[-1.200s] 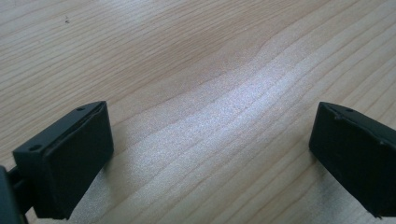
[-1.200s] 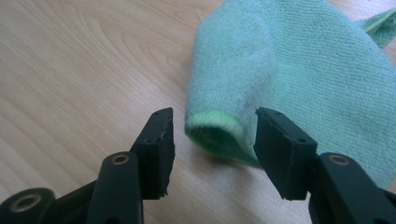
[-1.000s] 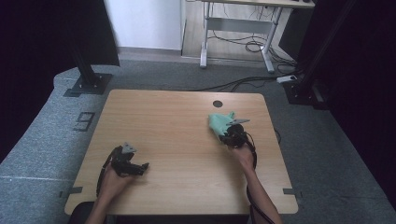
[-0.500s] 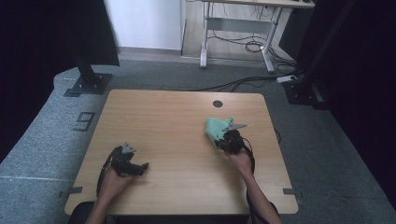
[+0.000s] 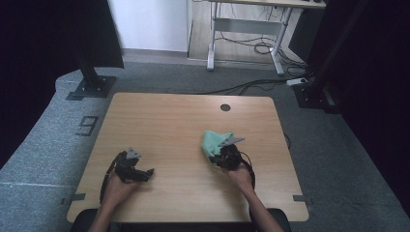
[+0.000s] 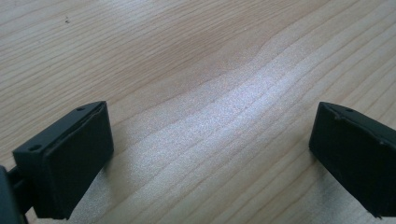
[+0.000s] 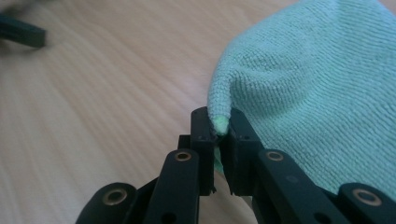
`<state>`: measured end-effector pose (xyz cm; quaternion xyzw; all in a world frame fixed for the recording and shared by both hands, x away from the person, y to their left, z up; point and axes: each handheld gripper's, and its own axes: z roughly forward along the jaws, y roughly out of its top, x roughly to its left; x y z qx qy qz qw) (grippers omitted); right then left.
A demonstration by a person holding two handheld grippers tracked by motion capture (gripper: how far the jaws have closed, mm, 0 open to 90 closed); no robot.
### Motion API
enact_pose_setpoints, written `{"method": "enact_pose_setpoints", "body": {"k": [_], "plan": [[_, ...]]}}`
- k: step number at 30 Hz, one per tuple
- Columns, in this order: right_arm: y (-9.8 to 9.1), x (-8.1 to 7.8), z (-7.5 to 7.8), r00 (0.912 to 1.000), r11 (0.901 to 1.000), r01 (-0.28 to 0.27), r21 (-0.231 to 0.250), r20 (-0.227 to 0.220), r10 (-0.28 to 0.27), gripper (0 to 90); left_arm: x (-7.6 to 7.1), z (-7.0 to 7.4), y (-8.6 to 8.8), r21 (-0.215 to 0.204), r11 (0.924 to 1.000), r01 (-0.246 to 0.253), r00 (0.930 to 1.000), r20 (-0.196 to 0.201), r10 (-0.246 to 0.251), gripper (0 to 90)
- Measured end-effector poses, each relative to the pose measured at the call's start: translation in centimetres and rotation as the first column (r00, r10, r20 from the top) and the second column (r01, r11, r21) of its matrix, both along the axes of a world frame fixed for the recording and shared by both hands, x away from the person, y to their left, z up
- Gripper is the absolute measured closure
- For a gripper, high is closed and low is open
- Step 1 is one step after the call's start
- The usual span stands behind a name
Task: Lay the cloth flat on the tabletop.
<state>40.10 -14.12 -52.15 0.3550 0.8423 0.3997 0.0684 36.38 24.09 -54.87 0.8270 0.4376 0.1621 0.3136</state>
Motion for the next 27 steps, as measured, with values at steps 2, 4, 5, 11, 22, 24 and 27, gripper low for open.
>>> {"method": "enact_pose_setpoints", "body": {"k": [2,4,5,11,22,24,27], "plan": [[0.4,-0.2,0.0,0.9999,0.9999,-0.011,0.001,0.000,0.011,82.2,0.0,0.0,0.0,0.000,1.0000,0.000,1.0000,0.000,0.000,0.0],[1.1,-0.6,-0.1,0.9996,0.9996,-0.028,0.004,-0.003,0.028,82.2,0.0,0.0,0.0,0.000,1.0000,0.000,1.0000,0.000,0.000,0.0],[1.5,-0.8,-0.1,0.9993,0.9993,-0.038,0.006,-0.005,0.038,82.2,0.0,0.0,0.0,0.000,1.0000,0.000,1.0000,0.000,0.000,0.0],[3.8,-1.9,-0.1,0.9946,0.9946,-0.104,0.011,-0.008,0.104,82.0,0.0,0.0,0.0,0.000,1.0000,0.000,1.0000,0.000,0.000,0.0],[7.8,-2.9,-0.5,0.9798,0.9799,-0.198,0.021,-0.024,0.199,81.8,0.0,0.0,0.0,0.001,1.0000,0.001,1.0000,0.000,-0.001,0.0],[8.4,-3.2,-0.6,0.9762,0.9765,-0.215,0.015,-0.026,0.215,81.4,0.0,0.0,0.0,0.001,1.0000,0.000,1.0000,0.000,0.000,0.0],[8.4,-3.2,-0.5,0.9767,0.9769,-0.214,0.004,-0.017,0.214,73.5,0.0,0.0,0.0,0.001,1.0000,0.000,1.0000,0.000,0.000,0.0]]}}
